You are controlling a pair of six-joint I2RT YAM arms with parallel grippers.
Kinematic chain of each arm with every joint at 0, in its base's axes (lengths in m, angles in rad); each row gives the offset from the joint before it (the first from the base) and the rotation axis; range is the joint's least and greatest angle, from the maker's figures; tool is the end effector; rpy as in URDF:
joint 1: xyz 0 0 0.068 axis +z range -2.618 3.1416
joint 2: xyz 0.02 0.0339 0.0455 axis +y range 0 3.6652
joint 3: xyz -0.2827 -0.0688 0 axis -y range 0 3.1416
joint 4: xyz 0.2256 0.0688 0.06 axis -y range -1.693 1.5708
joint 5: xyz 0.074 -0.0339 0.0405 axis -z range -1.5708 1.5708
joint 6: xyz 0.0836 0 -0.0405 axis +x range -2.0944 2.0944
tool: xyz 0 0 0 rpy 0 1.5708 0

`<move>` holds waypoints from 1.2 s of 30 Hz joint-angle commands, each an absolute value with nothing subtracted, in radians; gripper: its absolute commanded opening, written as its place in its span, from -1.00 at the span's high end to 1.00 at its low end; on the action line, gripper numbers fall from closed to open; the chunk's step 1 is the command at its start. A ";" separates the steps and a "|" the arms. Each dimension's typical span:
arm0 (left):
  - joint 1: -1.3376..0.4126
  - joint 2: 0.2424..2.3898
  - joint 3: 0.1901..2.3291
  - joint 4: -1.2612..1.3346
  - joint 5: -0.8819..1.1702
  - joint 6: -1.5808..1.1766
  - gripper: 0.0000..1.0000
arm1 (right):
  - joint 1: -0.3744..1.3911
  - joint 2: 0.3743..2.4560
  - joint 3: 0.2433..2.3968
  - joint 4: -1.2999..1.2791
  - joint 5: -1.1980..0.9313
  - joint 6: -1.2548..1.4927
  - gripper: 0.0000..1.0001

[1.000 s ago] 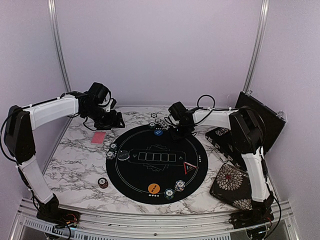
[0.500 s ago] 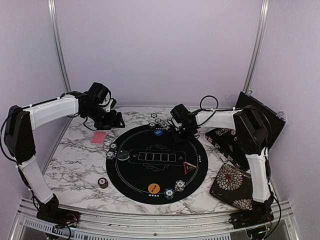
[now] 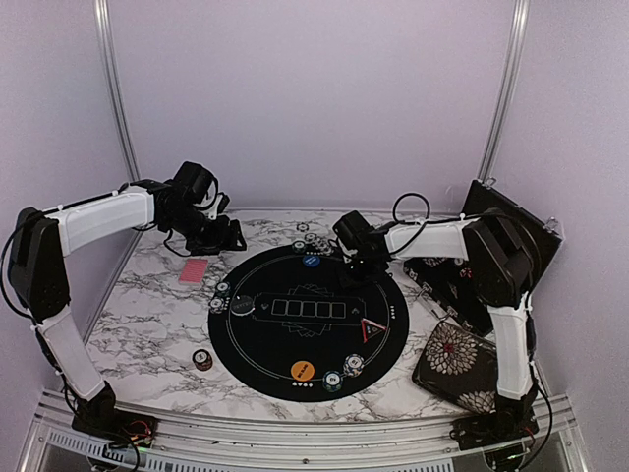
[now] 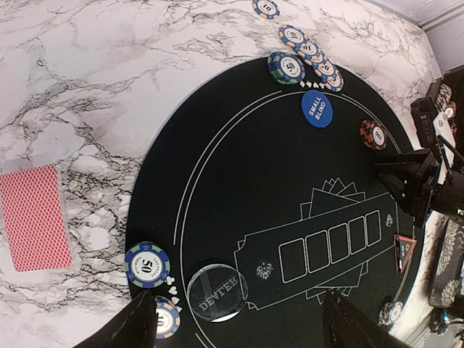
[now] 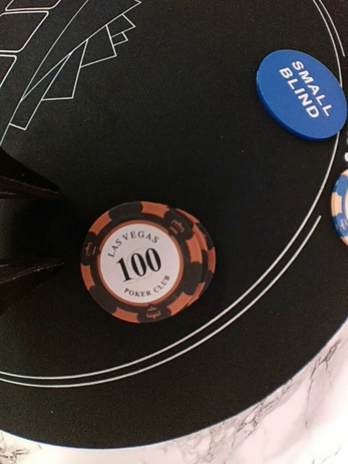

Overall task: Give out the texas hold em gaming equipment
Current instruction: Move the pile of poker chips to the small blind area, then pick up the pile of poker chips from the pile of poker chips.

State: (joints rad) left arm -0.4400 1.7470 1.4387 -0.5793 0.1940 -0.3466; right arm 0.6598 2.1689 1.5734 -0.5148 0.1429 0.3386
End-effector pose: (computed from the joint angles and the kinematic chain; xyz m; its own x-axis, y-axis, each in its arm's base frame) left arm 0.3561 -0.1855 0.2595 -0.8393 0.0267 -0.5429 0.2583 0.8984 -0.3551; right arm 0.3781 0.2782 0.1298 -0.8525 -0.2453 -0.4615 -0.2900 0.9566 0.0273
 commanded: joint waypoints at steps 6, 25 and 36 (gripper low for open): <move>-0.434 1.741 1.425 -0.560 0.204 -0.331 -0.60 | 0.627 2.202 1.566 -0.467 0.135 0.391 0.59; -0.434 1.742 1.425 -0.558 0.205 -0.327 -0.60 | 0.599 2.265 1.623 -0.433 0.147 0.399 0.69; -0.433 1.745 1.424 -0.558 0.202 -0.326 -0.60 | 0.568 2.304 1.673 -0.409 0.152 0.392 0.69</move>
